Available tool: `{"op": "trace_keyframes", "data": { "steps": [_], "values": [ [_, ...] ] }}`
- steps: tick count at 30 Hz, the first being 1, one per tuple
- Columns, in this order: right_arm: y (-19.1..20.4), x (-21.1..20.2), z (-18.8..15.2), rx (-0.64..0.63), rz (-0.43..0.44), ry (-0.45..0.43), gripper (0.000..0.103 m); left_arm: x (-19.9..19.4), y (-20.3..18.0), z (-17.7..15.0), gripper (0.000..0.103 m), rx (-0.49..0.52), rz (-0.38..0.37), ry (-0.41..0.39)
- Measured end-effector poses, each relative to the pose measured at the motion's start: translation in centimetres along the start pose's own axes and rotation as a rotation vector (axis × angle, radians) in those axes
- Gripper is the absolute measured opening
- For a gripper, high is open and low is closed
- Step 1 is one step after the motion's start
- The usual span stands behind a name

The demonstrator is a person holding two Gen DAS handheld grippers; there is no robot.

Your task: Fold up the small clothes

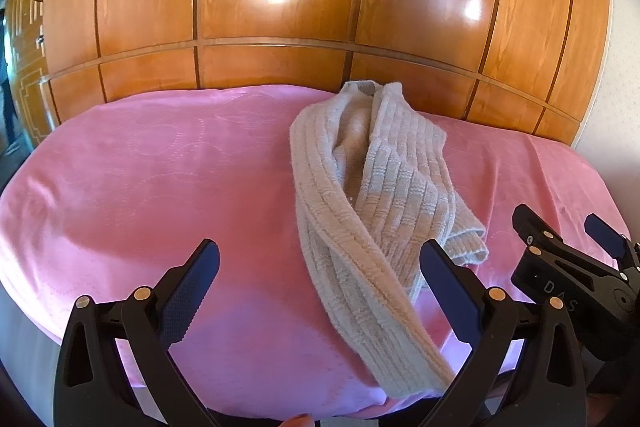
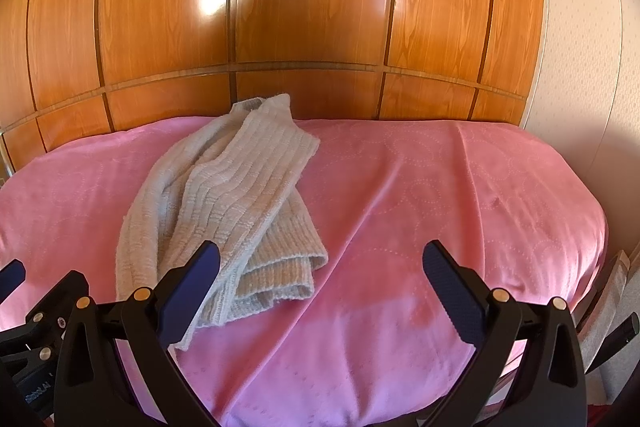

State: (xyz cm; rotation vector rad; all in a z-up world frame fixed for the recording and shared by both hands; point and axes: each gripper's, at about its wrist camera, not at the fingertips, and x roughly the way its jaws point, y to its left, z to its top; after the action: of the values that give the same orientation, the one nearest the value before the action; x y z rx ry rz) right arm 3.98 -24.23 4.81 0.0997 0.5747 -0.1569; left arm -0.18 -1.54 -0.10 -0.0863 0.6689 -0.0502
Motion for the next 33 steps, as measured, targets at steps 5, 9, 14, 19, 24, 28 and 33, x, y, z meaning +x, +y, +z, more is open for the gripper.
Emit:
{"op": "trace_keyframes", "data": {
  "steps": [5,9,14,19,24,28,33],
  "values": [
    [0.0,0.4,0.1,-0.024,-0.015,0.018,0.101,0.4,-0.1,0.1,0.099,0.004,-0.002,0.01],
    [-0.1,0.8,0.0,-0.033,-0.02,0.028,0.101,0.7,-0.2,0.0,0.099,0.005,0.0,0.022],
    [0.1,1.5,-0.3,-0.072,-0.048,0.028,0.101,1.3,-0.2,0.0,0.099,0.008,0.004,0.04],
    [-0.2,2.4,-0.4,-0.055,-0.039,0.047,0.101,2.2,-0.2,0.1,0.099,0.012,0.0,0.066],
    [-2.6,4.0,-0.2,0.022,0.079,0.126,0.101,3.7,-0.5,0.6,0.099,0.017,-0.046,0.121],
    [-4.4,5.7,-0.4,0.118,0.237,0.233,0.084,5.7,-0.5,0.8,0.099,-0.004,-0.087,0.178],
    [-3.6,9.4,-0.1,0.194,0.455,0.343,0.074,8.6,-1.4,0.3,0.088,0.038,-0.129,0.249]
  ]
}}
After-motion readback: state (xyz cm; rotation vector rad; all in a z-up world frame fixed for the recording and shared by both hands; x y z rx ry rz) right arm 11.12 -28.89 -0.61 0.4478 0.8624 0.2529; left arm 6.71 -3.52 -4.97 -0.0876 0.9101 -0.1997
